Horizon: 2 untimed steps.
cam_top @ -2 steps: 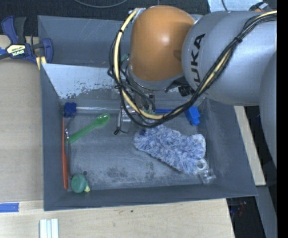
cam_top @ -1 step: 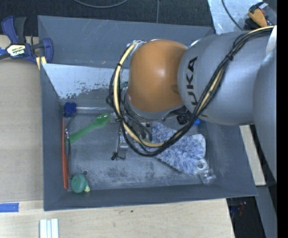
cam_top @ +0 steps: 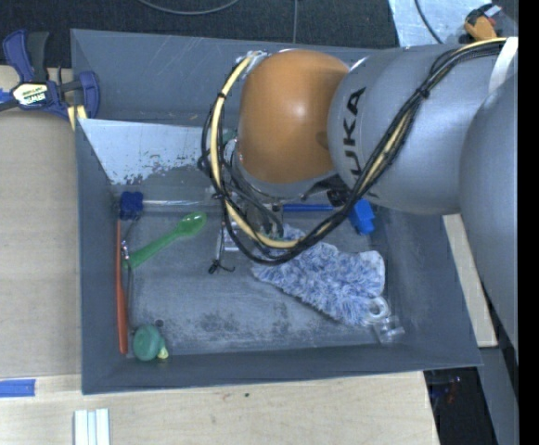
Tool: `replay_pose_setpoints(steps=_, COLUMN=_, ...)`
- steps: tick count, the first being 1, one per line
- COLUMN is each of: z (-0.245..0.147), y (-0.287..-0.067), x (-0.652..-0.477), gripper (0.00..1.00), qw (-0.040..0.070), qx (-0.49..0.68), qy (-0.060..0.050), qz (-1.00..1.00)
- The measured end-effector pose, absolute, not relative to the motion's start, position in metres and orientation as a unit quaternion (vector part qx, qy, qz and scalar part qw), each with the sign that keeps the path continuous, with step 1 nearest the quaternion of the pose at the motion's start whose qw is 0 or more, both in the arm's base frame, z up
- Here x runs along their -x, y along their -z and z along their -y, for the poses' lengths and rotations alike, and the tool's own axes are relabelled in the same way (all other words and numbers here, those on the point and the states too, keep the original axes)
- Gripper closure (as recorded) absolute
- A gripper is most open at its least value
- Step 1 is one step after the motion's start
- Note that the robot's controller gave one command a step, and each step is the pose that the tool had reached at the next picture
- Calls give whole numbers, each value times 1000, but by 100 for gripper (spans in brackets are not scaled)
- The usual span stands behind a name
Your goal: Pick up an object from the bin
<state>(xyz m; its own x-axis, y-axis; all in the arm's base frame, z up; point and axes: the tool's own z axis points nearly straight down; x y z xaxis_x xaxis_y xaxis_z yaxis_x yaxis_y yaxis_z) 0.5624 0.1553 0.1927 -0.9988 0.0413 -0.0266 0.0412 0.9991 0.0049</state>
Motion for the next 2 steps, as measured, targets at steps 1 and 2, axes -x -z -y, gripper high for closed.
replay_pose_setpoints(steps=1, z=-138, y=-172, x=-536, gripper=0, qw=8, qx=54, qy=-3, qz=-998)
replay_pose_setpoints(steps=2, z=-135, y=-174, x=-548, gripper=0, qw=13, qx=-6, qy=-3, qz=-1000)
